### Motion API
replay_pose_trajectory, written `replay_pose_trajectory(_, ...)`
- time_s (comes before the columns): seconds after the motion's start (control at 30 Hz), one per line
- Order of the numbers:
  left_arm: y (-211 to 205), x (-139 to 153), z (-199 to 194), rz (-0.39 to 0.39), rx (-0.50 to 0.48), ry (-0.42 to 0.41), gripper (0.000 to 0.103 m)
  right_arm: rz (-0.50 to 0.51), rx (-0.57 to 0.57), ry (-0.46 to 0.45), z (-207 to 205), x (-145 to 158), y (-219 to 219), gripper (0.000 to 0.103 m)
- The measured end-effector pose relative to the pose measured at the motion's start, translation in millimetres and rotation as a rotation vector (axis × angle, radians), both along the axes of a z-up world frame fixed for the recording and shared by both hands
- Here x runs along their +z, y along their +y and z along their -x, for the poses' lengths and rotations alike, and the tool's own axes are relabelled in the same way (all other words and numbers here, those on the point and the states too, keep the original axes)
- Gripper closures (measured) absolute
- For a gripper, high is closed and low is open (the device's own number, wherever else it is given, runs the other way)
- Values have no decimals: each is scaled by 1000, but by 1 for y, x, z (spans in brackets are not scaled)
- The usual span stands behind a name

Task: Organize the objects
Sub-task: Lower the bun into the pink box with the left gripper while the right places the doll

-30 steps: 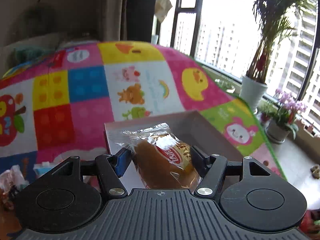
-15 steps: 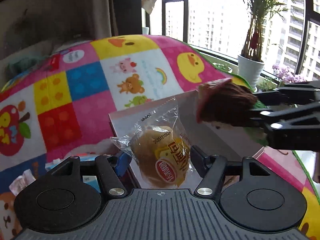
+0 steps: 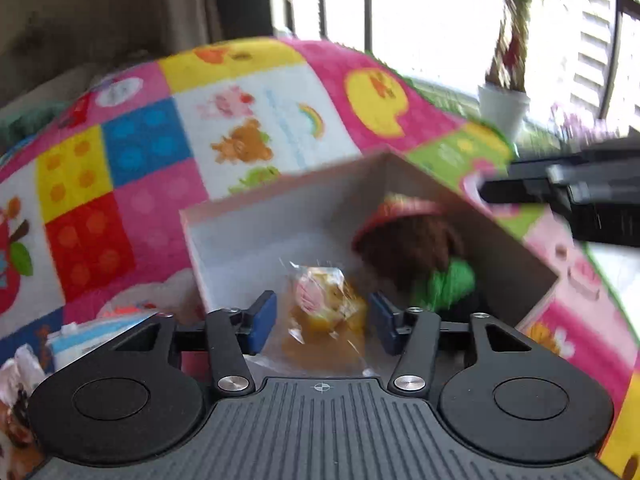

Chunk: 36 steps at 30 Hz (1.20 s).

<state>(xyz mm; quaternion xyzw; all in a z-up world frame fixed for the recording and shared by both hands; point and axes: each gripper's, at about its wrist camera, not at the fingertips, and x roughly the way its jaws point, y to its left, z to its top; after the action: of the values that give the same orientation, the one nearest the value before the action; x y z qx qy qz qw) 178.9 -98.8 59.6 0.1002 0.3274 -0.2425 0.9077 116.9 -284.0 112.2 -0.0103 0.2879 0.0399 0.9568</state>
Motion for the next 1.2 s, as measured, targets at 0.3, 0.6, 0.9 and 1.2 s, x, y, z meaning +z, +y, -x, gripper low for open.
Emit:
replay_pose_trajectory(0.3, 103, 40, 69, 278, 155, -37, 50, 32, 26, 144, -33, -30, 18, 63)
replay_pose_trajectory(0.6, 169, 7, 115, 258, 286, 22, 50, -61, 58, 234, -61, -56, 54, 36)
replay_pose_trajectory(0.9, 159, 21, 46, 412, 406, 70, 49, -96, 49, 181, -37, -35, 44, 36)
replay_pose_trajectory(1.2, 119, -11, -4, 264, 444, 123, 42, -29, 114, 62, 16, -6, 41, 23)
